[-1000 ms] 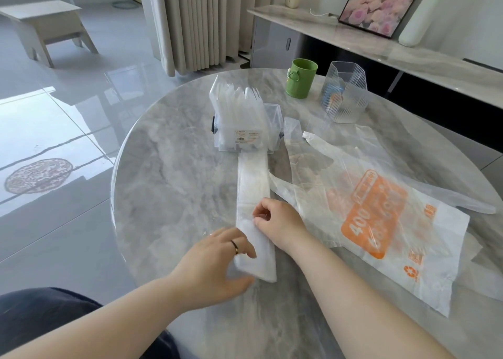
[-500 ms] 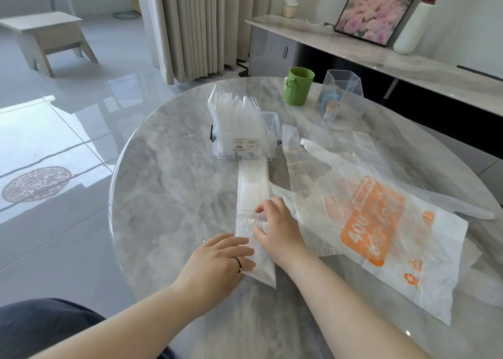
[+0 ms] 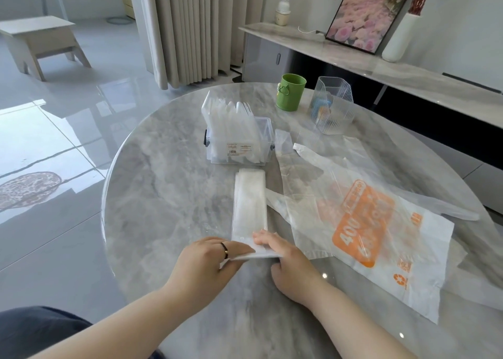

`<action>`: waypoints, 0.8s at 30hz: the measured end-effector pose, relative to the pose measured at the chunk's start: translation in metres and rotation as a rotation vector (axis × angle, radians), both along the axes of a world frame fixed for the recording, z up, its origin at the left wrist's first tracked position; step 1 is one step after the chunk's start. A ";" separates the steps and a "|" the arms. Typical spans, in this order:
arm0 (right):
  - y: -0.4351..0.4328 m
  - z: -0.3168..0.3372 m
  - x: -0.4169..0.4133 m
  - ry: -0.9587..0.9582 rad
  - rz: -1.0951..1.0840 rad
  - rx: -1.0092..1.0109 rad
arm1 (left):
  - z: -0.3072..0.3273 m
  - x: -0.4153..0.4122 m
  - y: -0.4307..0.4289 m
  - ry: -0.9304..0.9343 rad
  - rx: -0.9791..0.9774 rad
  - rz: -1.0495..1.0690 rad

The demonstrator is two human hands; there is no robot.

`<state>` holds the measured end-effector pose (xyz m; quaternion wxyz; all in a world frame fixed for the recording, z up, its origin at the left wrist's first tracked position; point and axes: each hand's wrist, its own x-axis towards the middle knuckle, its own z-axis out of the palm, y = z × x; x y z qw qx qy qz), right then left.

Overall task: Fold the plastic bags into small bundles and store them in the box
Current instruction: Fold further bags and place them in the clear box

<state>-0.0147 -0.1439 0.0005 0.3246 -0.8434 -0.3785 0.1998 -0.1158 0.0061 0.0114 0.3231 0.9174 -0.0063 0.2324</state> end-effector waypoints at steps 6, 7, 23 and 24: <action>-0.001 0.006 -0.023 0.021 -0.126 0.081 | 0.030 0.001 -0.002 0.215 -0.386 0.005; 0.000 0.007 -0.027 0.048 -0.167 0.089 | 0.033 0.002 -0.002 0.214 -0.440 0.024; 0.055 0.016 -0.027 -0.049 -0.294 -0.279 | 0.009 0.030 0.046 0.644 -0.383 0.497; 0.056 0.015 -0.027 -0.072 -0.297 -0.290 | 0.009 0.030 0.047 0.652 -0.341 0.502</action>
